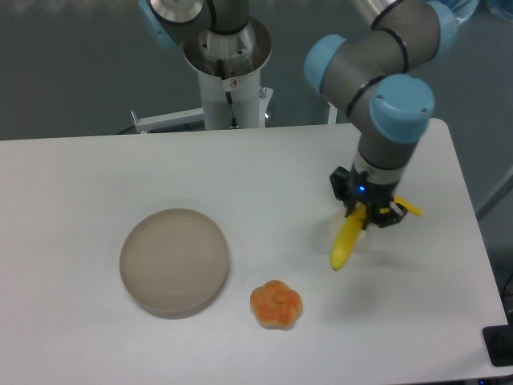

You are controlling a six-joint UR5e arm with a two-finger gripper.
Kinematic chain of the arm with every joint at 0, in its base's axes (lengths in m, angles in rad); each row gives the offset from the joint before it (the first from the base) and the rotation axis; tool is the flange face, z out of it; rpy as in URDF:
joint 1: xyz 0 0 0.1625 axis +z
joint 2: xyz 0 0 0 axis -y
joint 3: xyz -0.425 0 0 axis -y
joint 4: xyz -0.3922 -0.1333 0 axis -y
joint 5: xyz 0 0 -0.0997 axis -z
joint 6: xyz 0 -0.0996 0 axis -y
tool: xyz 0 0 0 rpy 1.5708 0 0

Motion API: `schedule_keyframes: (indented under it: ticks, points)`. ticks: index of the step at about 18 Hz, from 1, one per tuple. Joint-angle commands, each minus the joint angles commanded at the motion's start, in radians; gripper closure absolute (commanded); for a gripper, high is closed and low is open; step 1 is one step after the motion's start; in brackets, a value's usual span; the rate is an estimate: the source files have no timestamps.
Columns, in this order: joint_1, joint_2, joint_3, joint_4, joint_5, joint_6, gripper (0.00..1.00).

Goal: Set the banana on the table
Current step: 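Carry the yellow banana in the gripper across the table toward the plate side, then lower the held banana onto the table surface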

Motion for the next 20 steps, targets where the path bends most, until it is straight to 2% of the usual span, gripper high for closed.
schedule_keyframes:
  ticks: [2,4,9,10,14,20]
  points:
    - [-0.014,0.06,-0.089,0.024,-0.003,0.018,0.93]
    - [-0.037,0.092,-0.147,0.034,0.003,0.014,0.93]
    - [-0.04,0.204,-0.316,0.038,0.001,0.021,0.93]
    - [-0.041,0.207,-0.354,0.04,0.005,0.021,0.92]
    - [-0.058,0.204,-0.44,0.093,0.008,0.02,0.92]
    - [-0.063,0.187,-0.473,0.12,0.005,0.009,0.91]
